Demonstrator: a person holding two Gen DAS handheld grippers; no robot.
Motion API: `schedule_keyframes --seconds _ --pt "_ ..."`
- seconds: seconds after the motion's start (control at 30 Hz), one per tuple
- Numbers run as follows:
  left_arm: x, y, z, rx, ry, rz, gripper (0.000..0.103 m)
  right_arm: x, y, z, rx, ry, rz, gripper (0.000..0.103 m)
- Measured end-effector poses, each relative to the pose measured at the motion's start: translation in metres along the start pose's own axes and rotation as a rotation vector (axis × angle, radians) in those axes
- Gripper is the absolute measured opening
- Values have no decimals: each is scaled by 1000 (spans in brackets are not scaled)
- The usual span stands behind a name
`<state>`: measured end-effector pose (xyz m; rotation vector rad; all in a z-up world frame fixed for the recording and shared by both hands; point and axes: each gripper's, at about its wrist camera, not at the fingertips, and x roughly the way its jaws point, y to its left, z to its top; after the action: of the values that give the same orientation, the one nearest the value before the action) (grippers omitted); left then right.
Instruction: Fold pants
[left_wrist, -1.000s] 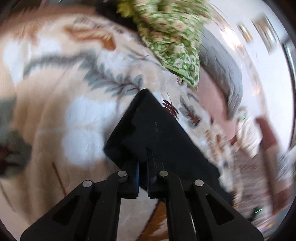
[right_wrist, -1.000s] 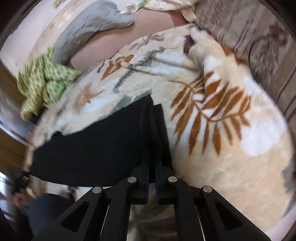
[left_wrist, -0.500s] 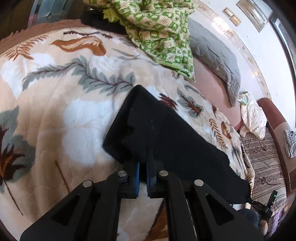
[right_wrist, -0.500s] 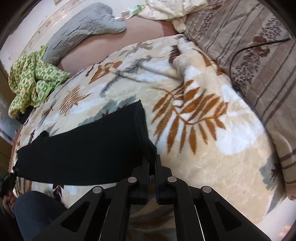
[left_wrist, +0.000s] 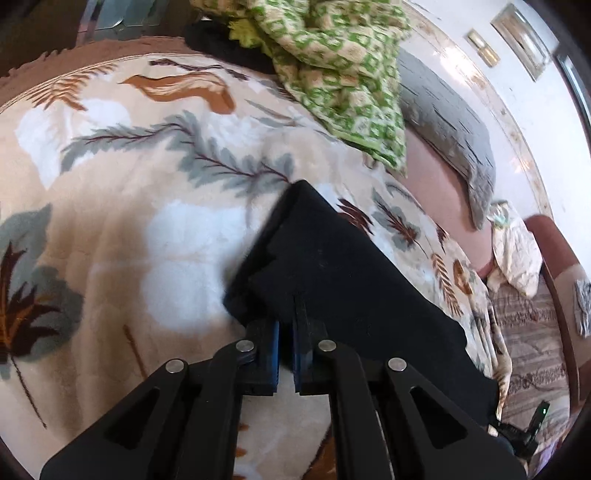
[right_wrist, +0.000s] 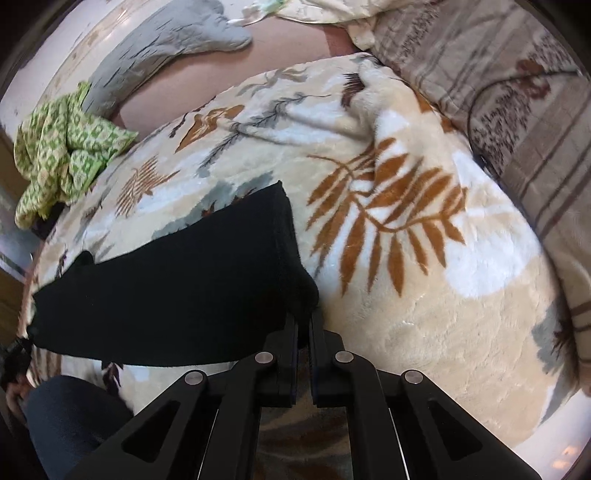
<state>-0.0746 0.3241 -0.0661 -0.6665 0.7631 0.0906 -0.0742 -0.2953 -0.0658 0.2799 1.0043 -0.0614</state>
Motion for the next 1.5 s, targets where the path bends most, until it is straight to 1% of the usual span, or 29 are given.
schedule_keyframes --seconds 0.07,0.17,0.2,0.23,0.27,0.37,0.4,0.43,0.47,0.5,0.57,0.6,0.63,0.7,0.73,0.77,0.83,0.93,0.97,1.0,1.03,1.07,1.1,1.17,1.27,1.33,1.43,1.47,1.5 --pt "3 0 -3 2 0 6 4 1 -5 0 25 5 15 4" --pt "2 2 -1 -1 1 -5 8 0 -19 2 99 1 52 11" --pt "0 4 2 -6 3 -12 9 -3 -23 2 121 -11 48 16" --pt "-4 4 5 5 -12 9 13 -8 -25 4 128 -34 -2 21" --pt "-10 3 8 21 -36 48 21 -15 -26 6 129 -75 -60 21" --pt "-38 -1 16 52 -187 233 26 -43 -10 14 64 -226 -68 22" --pt "-46 -5 18 68 -238 262 26 -52 11 18 -14 -286 -48 23" --pt "-55 -13 19 103 -292 274 26 -54 26 21 -76 -310 -11 25" --pt "-59 -28 17 165 -319 248 26 -55 50 25 -170 -320 52 26" --pt "-58 -40 15 218 -313 213 26 -54 82 28 -286 -317 128 26" --pt "-44 -73 3 379 -229 118 26 -46 154 31 -528 -317 239 26" --pt "-30 -85 -5 453 -165 102 26 -41 180 32 -612 -316 279 30" --pt "-16 -91 -12 500 -125 117 25 -32 211 33 -700 -311 318 31" --pt "14 -77 -21 514 -70 222 22 -8 268 34 -856 -254 384 33" --pt "17 -67 -21 485 -66 210 22 7 294 32 -926 -203 408 33" --pt "12 -58 -22 459 -98 163 22 20 317 29 -978 -156 413 33" --pt "11 -56 -25 471 -112 162 22 45 358 20 -1065 -83 425 33" --pt "17 -58 -25 458 -128 155 22 75 405 8 -1109 0 494 33" --pt "17 -57 -24 449 -133 148 22 89 417 5 -1123 26 469 33" --pt "17 -56 -25 442 -138 141 22 107 420 6 -1140 70 422 41" --pt "16 -55 -25 438 -141 134 22 118 413 10 -1132 100 427 49" --pt "14 -54 -27 438 -148 129 22 126 398 24 -1051 98 472 68" --pt "14 -54 -27 437 -150 123 22 133 386 35 -982 117 479 71" --pt "12 -52 -27 425 -151 109 22 140 362 50 -900 143 545 71" --pt "12 -49 -27 415 -156 94 22 135 358 56 -914 128 544 71" --pt "12 -48 -28 407 -159 83 22 130 356 60 -879 131 556 70" --pt "12 -47 -29 405 -168 81 22 106 372 62 -844 103 599 70" --pt "11 -47 -29 404 -169 82 22 100 383 61 -864 96 618 68" --pt "11 -47 -29 404 -170 81 22 94 390 58 -907 72 602 68"
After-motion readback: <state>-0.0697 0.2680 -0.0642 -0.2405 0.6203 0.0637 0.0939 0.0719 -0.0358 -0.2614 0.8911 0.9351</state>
